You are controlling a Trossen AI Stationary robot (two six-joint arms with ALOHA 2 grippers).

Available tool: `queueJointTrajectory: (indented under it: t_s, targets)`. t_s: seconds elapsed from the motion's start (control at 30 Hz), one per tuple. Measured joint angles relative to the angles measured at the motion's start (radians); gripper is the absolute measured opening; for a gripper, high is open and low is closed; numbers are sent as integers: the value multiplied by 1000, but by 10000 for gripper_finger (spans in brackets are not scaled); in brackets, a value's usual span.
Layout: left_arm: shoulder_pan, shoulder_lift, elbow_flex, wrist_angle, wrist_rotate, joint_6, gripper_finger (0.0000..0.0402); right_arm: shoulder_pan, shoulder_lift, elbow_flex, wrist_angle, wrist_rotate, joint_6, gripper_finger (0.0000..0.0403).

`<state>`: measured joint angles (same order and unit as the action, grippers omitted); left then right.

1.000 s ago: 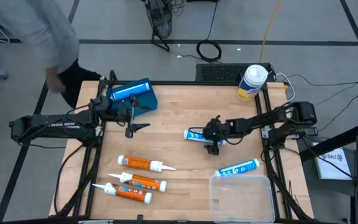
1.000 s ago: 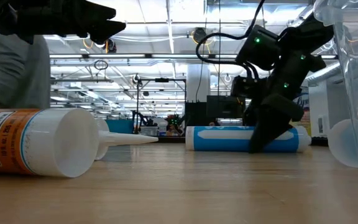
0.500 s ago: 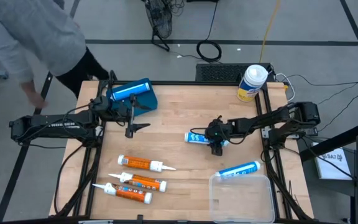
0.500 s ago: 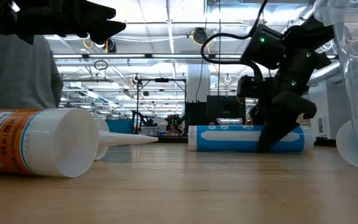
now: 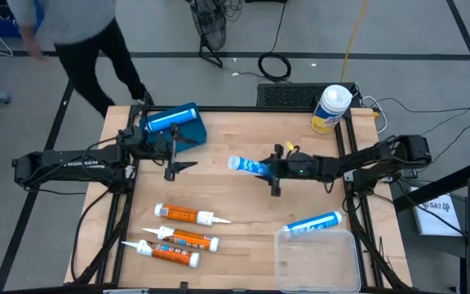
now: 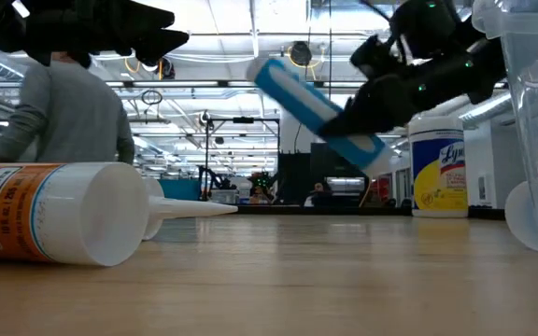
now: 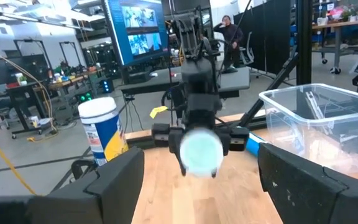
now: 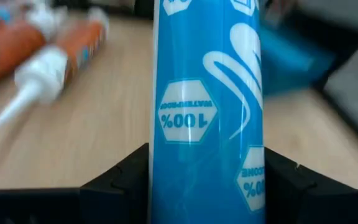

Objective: Pick & place silicon tubes, Sealant and Lysol wipes
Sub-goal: Put the top blue sealant into the blue bin

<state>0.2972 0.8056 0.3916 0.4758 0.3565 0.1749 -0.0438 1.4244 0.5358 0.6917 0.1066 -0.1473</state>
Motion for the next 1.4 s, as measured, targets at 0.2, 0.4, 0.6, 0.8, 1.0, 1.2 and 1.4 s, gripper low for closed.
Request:
queueJointTrajectory:
  t_s: [0.2,0.4,0.6,0.8,1.0,1.2,1.4]
  targets:
    - [-7,0,0,-37,3,-58,313,-21,7,-19,155,-33,-88,199]
    - [-14,29,0,-58,0,-43,319,-26,-5,-19,176,-33,-177,199]
    - [-14,84,0,-52,-6,-17,308,-124,-31,-19,187,-341,-134,199]
    - [-14,152,0,23,-151,-109,301,-257,-31,-19,234,-616,-62,199]
    - [-19,306,12,272,-208,-132,307,-329,-32,-17,270,-659,-91,199]
    - [-45,496,118,366,-171,-50,299,-372,-32,-17,262,-657,-98,199]
    - [-73,662,262,364,-170,-25,287,-355,-32,-17,270,-658,-51,199]
